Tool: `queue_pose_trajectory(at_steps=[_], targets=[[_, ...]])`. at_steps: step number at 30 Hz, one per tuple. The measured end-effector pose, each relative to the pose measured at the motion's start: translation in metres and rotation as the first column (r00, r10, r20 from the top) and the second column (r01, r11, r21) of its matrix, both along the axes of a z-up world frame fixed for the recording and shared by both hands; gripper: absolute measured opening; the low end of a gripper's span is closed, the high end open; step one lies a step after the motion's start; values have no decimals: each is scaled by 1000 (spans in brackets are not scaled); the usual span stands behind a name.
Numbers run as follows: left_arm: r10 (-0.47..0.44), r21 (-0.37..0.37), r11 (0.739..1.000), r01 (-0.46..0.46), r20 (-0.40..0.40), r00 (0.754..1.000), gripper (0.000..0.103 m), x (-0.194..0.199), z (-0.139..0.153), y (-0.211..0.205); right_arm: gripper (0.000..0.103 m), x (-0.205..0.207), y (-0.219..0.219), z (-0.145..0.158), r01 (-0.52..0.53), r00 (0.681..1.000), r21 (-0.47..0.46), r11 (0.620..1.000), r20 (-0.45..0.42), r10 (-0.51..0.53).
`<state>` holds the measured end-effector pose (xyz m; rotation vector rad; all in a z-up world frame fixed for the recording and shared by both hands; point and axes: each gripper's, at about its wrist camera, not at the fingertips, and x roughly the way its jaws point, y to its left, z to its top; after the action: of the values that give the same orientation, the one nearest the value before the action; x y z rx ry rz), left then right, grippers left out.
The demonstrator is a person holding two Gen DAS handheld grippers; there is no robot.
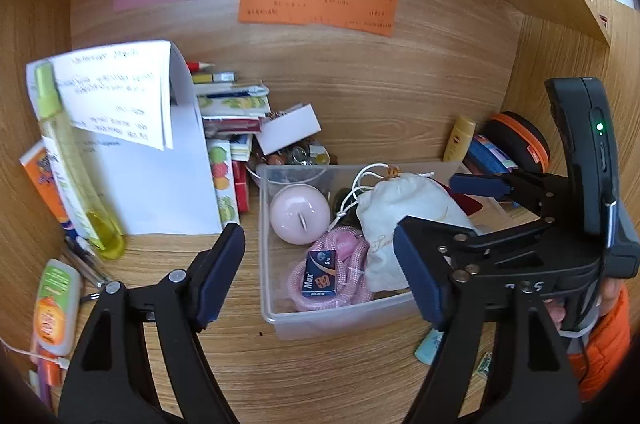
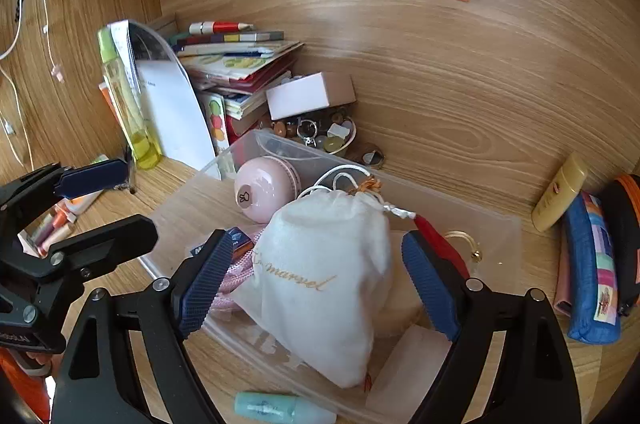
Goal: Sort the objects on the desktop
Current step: 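Open both grippers to drop the white bag and Max box into the box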
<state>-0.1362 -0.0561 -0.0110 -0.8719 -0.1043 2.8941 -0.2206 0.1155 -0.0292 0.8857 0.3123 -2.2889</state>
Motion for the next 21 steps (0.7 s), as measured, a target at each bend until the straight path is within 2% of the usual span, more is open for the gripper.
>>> queue_pose_trajectory(at_steps=[3, 4, 12, 16, 21], targets=[[10, 4, 1000, -9, -16, 1000, 91, 8, 6, -1, 87, 5, 6, 5, -2, 1000, 3, 1000, -1, 2], [13, 9, 1000, -12, -23, 1000, 93, 11, 8, -1, 88, 7, 8, 7, 2, 1000, 10, 1000, -9, -2], [35, 19, 999, -35, -28, 999, 99, 31, 17, 1, 97, 36, 26, 19, 48, 994, 36, 998, -97, -44], [38, 53, 998, -37, -8, 999, 100, 40, 17, 0, 98, 52, 33, 22, 69, 989, 54, 996, -138, -61], [51, 56, 997, -51, -1, 999, 100, 52, 19, 3, 99, 71, 40, 23, 76, 982, 74, 994, -176, -62]])
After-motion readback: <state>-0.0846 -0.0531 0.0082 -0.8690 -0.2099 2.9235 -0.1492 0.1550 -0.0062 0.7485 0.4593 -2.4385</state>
